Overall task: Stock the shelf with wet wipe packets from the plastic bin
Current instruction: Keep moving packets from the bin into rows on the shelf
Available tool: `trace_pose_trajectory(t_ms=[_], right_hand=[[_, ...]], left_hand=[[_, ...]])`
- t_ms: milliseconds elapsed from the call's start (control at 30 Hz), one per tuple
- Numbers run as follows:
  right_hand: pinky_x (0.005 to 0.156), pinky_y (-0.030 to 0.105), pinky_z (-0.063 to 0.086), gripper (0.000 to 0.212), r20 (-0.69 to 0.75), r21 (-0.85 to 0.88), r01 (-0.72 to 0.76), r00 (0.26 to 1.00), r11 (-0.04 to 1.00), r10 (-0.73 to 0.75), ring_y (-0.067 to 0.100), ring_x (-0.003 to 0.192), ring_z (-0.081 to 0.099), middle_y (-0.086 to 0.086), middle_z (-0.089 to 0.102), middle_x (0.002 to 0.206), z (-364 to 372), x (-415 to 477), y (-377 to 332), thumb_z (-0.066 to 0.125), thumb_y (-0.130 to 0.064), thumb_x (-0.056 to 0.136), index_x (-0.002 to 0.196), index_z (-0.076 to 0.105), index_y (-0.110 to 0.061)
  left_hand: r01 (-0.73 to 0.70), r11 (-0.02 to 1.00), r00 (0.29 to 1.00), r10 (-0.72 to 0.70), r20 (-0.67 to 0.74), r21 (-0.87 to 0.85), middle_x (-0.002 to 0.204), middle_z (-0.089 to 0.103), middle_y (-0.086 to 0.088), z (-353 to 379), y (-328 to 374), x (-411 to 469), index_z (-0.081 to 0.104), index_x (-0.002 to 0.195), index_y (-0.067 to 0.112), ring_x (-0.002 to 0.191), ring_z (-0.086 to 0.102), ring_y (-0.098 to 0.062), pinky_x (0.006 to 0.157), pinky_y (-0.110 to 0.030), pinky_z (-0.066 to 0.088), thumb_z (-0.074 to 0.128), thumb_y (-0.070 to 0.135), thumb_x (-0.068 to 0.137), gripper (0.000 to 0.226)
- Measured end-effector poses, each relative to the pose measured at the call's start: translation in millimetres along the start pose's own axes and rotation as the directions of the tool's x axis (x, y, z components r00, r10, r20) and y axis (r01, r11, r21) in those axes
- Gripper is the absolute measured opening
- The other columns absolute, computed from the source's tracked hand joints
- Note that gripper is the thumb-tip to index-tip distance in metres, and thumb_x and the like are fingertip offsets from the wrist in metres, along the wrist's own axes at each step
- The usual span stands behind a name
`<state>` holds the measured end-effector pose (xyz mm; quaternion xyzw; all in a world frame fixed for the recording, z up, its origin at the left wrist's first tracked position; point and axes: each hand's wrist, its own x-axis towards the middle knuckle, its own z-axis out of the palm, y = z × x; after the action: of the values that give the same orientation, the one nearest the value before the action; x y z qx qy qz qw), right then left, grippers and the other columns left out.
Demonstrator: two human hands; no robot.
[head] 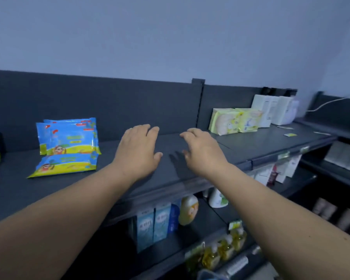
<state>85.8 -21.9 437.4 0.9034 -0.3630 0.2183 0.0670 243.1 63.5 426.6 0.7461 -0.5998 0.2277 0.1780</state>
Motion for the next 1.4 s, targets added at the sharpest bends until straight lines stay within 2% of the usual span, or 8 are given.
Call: trace_pose_trajectory(t_ms=[200, 533, 667, 767, 833, 1000, 1233, 1400], right_hand=[[0.106, 0.037, 0.031, 0.051, 0.031, -0.038, -0.134, 0.990, 0.990, 0.135, 0.030, 0.129, 0.037, 0.007, 0.040, 0.144, -15, -82, 68, 0.052, -0.022, 0.093, 0.142, 0.040, -0.016], [0.097, 0.045, 0.041, 0.047, 0.157, -0.103, -0.306, 0.935, 0.947, 0.319, 0.034, 0.119, 0.044, 0.011, 0.047, 0.135, 3, -216, 148, 0.053, -0.019, 0.091, 0.136, 0.047, -0.011], [0.097, 0.044, 0.041, 0.045, 0.216, -0.096, -0.368, 0.899, 0.925, 0.380, 0.035, 0.118, 0.045, 0.011, 0.050, 0.132, 24, -261, 170, 0.056, -0.021, 0.089, 0.133, 0.049, -0.011], [0.099, 0.046, 0.039, 0.045, 0.277, -0.091, -0.427, 0.857, 0.899, 0.435, 0.034, 0.121, 0.042, 0.011, 0.046, 0.135, 43, -290, 185, 0.056, -0.024, 0.091, 0.134, 0.047, -0.012], [0.101, 0.046, 0.038, 0.047, 0.307, -0.082, -0.463, 0.831, 0.883, 0.464, 0.034, 0.123, 0.041, 0.010, 0.045, 0.137, 58, -307, 194, 0.055, -0.024, 0.092, 0.136, 0.045, -0.013], [0.102, 0.042, 0.039, 0.048, 0.399, -0.092, -0.552, 0.742, 0.829, 0.538, 0.033, 0.126, 0.040, 0.009, 0.043, 0.140, 101, -352, 213, 0.053, -0.026, 0.094, 0.140, 0.042, -0.014], [0.102, 0.041, 0.039, 0.051, 0.539, -0.091, -0.622, 0.626, 0.778, 0.563, 0.034, 0.125, 0.041, 0.011, 0.043, 0.139, 173, -405, 229, 0.056, -0.027, 0.093, 0.140, 0.042, -0.013], [0.104, 0.042, 0.039, 0.055, 0.647, -0.102, -0.659, 0.525, 0.745, 0.553, 0.035, 0.127, 0.041, 0.012, 0.040, 0.143, 231, -431, 228, 0.058, -0.029, 0.092, 0.142, 0.041, -0.014]], left_hand=[[-0.137, 0.988, 0.987, 0.142, 0.078, -0.071, 0.144, 0.039, -0.008, 13, 90, -20, 0.028, 0.148, 0.014, 0.135, 0.034, -0.025, 0.113, -0.037, 0.026, 0.058, 0.045, 0.088, 0.074], [-0.253, 0.950, 0.933, 0.289, 0.215, -0.183, 0.140, 0.043, -0.008, 65, 198, -65, 0.034, 0.144, 0.014, 0.130, 0.039, -0.027, 0.109, -0.039, 0.031, 0.059, 0.046, 0.087, 0.069], [-0.287, 0.927, 0.900, 0.347, 0.263, -0.243, 0.132, 0.051, -0.012, 96, 230, -88, 0.043, 0.138, 0.010, 0.123, 0.046, -0.032, 0.103, -0.040, 0.037, 0.057, 0.046, 0.082, 0.068], [-0.313, 0.901, 0.884, 0.392, 0.253, -0.300, 0.111, 0.062, -0.020, 124, 250, -105, 0.057, 0.126, 0.002, 0.103, 0.059, -0.039, 0.087, -0.045, 0.048, 0.058, 0.043, 0.069, 0.070], [-0.323, 0.892, 0.869, 0.412, 0.275, -0.314, 0.105, 0.063, -0.021, 142, 262, -114, 0.059, 0.122, 0.000, 0.096, 0.061, -0.040, 0.082, -0.047, 0.050, 0.060, 0.042, 0.069, 0.067], [-0.320, 0.883, 0.801, 0.445, 0.400, -0.343, 0.118, 0.056, -0.012, 187, 293, -135, 0.052, 0.123, 0.009, 0.108, 0.053, -0.034, 0.090, -0.043, 0.045, 0.064, 0.041, 0.079, 0.055], [-0.283, 0.863, 0.703, 0.483, 0.521, -0.418, 0.134, 0.048, -0.012, 264, 314, -186, 0.041, 0.139, 0.010, 0.123, 0.046, -0.032, 0.102, -0.043, 0.039, 0.063, 0.044, 0.085, 0.068], [-0.241, 0.888, 0.625, 0.451, 0.637, -0.392, 0.137, 0.047, -0.009, 317, 313, -223, 0.039, 0.139, 0.015, 0.125, 0.045, -0.028, 0.103, -0.040, 0.038, 0.060, 0.045, 0.087, 0.064]])
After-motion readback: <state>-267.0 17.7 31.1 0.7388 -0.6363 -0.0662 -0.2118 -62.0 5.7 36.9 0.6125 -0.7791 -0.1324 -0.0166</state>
